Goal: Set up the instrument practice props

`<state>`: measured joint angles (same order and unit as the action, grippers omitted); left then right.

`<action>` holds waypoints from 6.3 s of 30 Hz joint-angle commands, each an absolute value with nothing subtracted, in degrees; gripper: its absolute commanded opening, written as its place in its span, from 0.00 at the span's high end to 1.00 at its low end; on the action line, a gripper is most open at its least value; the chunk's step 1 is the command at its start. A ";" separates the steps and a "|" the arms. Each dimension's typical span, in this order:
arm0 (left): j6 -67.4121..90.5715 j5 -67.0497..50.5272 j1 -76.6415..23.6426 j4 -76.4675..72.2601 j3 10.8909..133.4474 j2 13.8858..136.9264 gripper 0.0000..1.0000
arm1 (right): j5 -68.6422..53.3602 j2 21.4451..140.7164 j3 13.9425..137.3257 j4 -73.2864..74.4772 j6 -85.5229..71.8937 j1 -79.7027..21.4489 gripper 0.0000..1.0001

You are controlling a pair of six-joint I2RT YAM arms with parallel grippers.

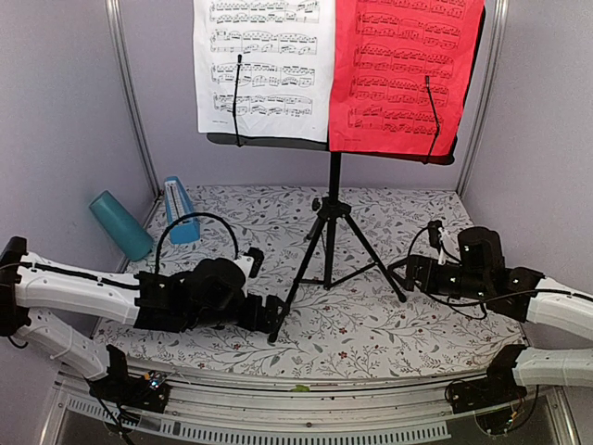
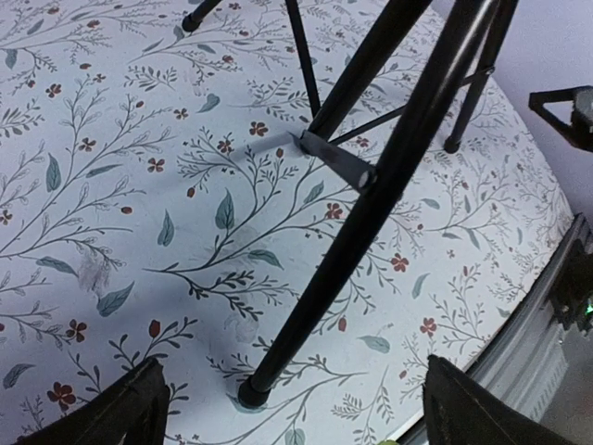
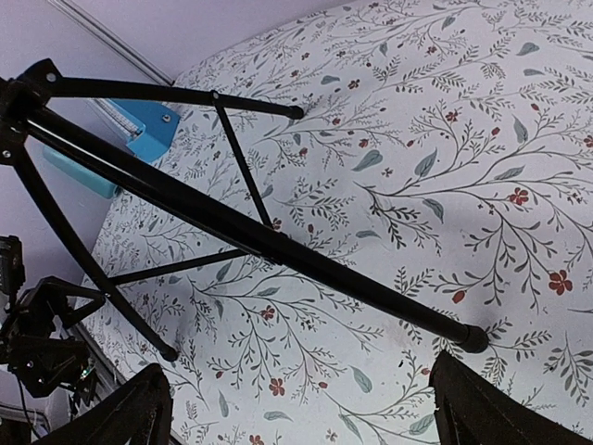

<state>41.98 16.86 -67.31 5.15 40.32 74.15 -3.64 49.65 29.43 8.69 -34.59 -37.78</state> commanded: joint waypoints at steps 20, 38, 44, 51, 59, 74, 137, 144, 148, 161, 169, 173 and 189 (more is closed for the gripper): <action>44.26 14.59 -61.43 2.46 47.12 93.80 0.04 | -5.74 69.77 29.27 -4.61 -34.06 -38.23 0.01; 34.24 7.74 -47.91 5.13 60.34 102.79 0.04 | -8.94 85.23 42.45 -5.20 -29.15 -30.09 0.01; 32.17 5.41 -44.04 5.00 65.56 106.71 0.04 | -10.72 92.02 48.31 -5.49 -27.16 -27.66 0.01; 29.88 3.24 -40.88 5.85 74.19 114.28 0.04 | -12.85 99.12 56.41 -5.52 -24.99 -24.92 0.01; 29.09 1.25 -38.08 7.13 82.14 120.14 0.04 | -14.58 105.00 63.40 -4.70 -23.88 -22.60 0.01; 27.05 -4.31 -36.91 5.10 83.24 118.53 0.04 | -16.44 105.27 68.14 -1.69 -23.61 -22.07 0.01; 14.52 9.53 -3.40 7.58 79.41 105.50 0.04 | -20.38 66.60 41.20 -9.51 -27.25 -31.26 0.01; 13.56 7.90 -3.38 3.96 78.88 109.87 0.06 | -22.66 64.24 40.07 -7.48 -29.51 -31.67 0.01; 13.63 8.57 -3.39 3.93 80.25 112.07 0.07 | -23.12 63.10 41.92 -1.70 -28.70 -32.79 0.01; 12.54 14.04 -3.69 0.79 79.43 115.79 0.16 | -21.09 59.63 43.73 1.70 -24.43 -32.87 0.01; 12.74 12.58 -5.17 -0.18 78.27 113.31 0.63 | -20.10 59.72 43.15 -0.31 -22.16 -32.94 0.01; 12.75 14.21 -7.68 0.27 76.13 106.74 0.82 | -21.37 60.78 42.82 -1.69 -21.71 -32.95 0.01; 32.80 23.88 -31.48 13.44 53.60 75.77 0.94 | -22.91 62.78 37.48 -10.74 -27.35 -35.21 0.00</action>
<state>25.30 19.42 -25.32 11.11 57.12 82.41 -22.09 62.19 39.13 -6.33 -24.69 -33.28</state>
